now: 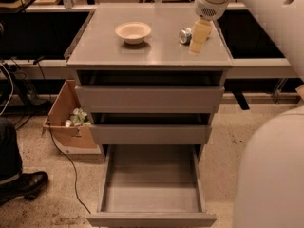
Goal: Place redbull can into bottom drawer
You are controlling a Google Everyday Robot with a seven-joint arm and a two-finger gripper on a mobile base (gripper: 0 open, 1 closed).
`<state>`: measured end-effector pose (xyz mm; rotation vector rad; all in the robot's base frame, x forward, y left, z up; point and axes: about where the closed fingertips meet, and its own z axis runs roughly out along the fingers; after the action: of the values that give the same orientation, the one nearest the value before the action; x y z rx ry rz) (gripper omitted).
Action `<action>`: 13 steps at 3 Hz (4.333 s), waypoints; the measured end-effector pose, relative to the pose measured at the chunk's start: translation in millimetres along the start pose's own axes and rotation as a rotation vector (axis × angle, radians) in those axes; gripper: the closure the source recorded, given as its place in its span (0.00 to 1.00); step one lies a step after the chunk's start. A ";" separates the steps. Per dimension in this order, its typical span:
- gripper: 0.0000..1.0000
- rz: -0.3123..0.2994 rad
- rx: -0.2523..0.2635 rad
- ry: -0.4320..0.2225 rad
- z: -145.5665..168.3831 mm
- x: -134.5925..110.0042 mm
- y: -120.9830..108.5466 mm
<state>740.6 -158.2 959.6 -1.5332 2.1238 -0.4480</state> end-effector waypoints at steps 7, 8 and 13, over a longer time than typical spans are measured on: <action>0.00 0.214 0.048 -0.140 117.3 1.1 -77.1; 0.00 0.336 0.016 -0.299 119.9 1.7 -78.7; 0.00 0.958 0.189 -0.401 174.2 -15.2 -137.3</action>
Offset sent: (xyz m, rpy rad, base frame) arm 0.1079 -0.0417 -0.0238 -0.3308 -0.0809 -0.0950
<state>949.8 -185.0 889.3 -0.3392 2.1109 0.0133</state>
